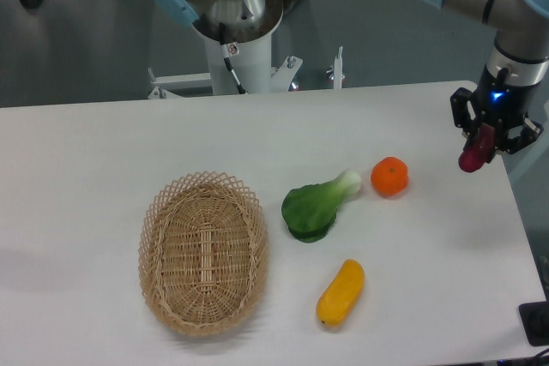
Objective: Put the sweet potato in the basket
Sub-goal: 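Carry the held purple sweet potato with the gripper toward the basket, then move the gripper over the wicker basket and lower the sweet potato inside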
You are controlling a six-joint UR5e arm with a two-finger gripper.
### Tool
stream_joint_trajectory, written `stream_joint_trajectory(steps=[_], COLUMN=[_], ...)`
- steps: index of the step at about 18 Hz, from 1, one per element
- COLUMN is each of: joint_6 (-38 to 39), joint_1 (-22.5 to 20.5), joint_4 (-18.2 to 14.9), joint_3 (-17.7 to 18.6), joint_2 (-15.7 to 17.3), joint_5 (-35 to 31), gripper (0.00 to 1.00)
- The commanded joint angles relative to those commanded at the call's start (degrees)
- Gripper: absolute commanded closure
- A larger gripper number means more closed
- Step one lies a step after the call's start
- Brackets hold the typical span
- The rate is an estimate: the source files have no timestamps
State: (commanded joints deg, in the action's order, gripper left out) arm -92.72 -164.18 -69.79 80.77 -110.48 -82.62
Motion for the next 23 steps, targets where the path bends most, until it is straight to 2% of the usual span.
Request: stream_joint_trajectory(steps=[5,10,13,17,23], joint_6=[1.9,7.4,15.6,30.1,49.5], joint_1=[0.7,4.5,7.9,14.8,25.5], joint_4=[0.0,0.1,1.1,3.3,6.9], joint_3=[0.0,0.3,0.8,1.4,4.5], joint_2=[-0.1,-0.1,0.1,-0.2,-0.6], joint_5=[-0.1,-0.6,-0.5,-0.8,-2.0], gripper=[0.7,0.7,0.7,0.7,0.7])
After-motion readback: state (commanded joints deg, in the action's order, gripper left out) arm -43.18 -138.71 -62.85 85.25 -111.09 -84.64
